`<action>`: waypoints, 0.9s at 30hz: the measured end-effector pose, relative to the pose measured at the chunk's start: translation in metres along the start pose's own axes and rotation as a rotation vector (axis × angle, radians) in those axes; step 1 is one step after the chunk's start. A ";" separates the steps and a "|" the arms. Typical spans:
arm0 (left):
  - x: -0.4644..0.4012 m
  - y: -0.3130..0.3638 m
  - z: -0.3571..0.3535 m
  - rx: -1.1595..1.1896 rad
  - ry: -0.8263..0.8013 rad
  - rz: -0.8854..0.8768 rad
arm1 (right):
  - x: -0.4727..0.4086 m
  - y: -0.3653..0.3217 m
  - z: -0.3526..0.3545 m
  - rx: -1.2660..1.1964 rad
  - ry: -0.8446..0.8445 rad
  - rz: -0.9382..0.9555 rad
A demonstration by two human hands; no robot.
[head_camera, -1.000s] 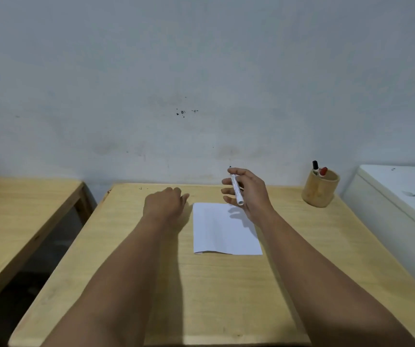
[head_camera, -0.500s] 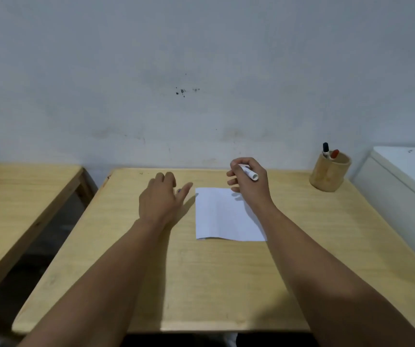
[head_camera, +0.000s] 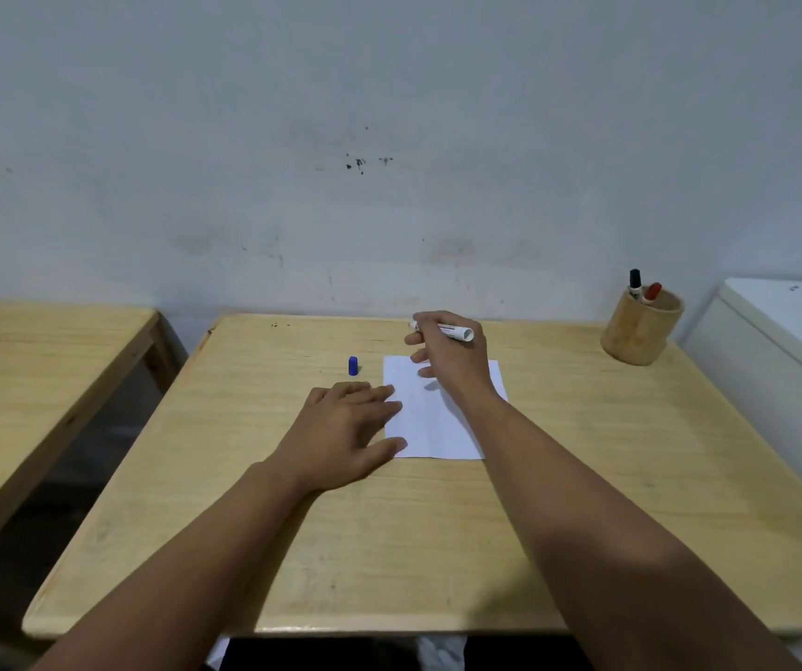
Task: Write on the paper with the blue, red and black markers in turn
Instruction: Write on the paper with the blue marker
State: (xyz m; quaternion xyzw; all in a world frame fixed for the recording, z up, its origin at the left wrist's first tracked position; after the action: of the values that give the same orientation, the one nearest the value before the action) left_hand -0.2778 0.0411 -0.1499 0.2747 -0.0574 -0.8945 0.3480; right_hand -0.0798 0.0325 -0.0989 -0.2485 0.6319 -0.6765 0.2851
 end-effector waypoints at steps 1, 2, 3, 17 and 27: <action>0.000 -0.001 0.000 0.005 -0.002 0.000 | -0.001 0.000 -0.005 0.016 0.011 -0.014; 0.000 -0.001 -0.001 0.010 -0.001 -0.002 | -0.003 0.001 -0.011 0.024 0.017 -0.028; 0.000 -0.002 -0.001 0.014 0.001 -0.002 | -0.004 0.002 -0.016 0.025 0.015 -0.030; 0.006 0.003 0.004 -0.206 0.011 0.119 | -0.014 0.035 -0.040 0.109 0.028 -0.028; 0.007 0.002 0.007 -0.230 -0.157 0.247 | -0.016 0.040 -0.040 0.126 0.047 0.010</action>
State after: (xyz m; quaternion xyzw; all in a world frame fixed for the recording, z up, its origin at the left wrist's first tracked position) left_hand -0.2846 0.0351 -0.1465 0.1535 -0.0151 -0.8643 0.4787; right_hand -0.0935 0.0709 -0.1416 -0.2111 0.5960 -0.7190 0.2886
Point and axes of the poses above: each hand's wrist, its own x-axis away from the middle knuckle, its own z-axis out of the back of the hand, y = z × x, the point moved 1 cm from there along -x, towards the middle knuckle, and after that the axes turned 13 degrees about y, right-handed, at the moved point
